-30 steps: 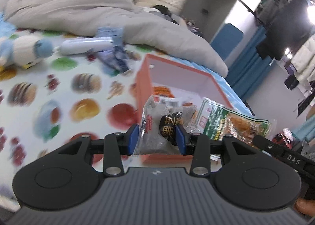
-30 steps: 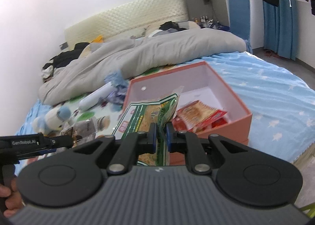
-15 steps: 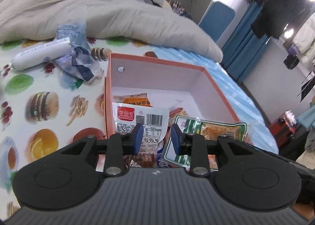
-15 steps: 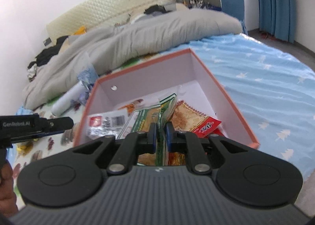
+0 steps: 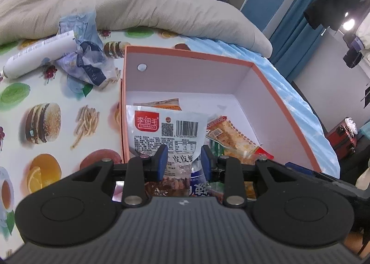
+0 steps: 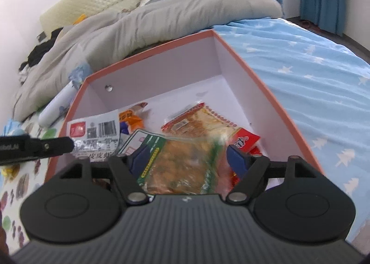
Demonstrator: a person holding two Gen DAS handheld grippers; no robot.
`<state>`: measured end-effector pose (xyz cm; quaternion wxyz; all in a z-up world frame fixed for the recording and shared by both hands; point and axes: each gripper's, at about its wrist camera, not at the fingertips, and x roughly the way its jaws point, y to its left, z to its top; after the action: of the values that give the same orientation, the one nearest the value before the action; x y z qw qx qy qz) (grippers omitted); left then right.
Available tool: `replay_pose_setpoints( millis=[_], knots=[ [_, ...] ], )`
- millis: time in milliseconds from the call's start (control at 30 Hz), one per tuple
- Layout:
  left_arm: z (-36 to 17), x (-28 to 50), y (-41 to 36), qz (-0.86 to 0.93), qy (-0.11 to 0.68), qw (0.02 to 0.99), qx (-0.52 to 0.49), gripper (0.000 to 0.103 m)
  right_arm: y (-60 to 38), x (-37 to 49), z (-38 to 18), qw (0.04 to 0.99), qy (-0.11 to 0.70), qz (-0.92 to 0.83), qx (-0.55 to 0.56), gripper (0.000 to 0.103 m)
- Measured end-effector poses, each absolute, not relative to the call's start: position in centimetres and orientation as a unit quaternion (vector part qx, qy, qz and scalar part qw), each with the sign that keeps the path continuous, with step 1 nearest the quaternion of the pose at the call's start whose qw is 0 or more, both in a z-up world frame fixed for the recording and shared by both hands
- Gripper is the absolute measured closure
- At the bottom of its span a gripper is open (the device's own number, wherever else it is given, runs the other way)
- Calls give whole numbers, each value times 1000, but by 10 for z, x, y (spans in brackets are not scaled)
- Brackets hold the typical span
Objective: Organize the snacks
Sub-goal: 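Open both tools to drop the green pack and jerky pack into the pink box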
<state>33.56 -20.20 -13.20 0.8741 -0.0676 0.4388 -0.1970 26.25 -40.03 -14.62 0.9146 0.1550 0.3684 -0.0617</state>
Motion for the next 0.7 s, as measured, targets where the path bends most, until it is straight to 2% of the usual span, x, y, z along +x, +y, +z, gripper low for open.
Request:
replay_pose_setpoints(
  millis=[300, 700],
  knots=[
    [-80, 283, -187, -225, 396, 889, -54, 67, -385, 223, -95, 935, 319, -66, 142, 29],
    [-13, 176, -148, -243, 329, 911, -48, 66, -346, 125, -30, 957, 246, -68, 136, 29]
  ],
)
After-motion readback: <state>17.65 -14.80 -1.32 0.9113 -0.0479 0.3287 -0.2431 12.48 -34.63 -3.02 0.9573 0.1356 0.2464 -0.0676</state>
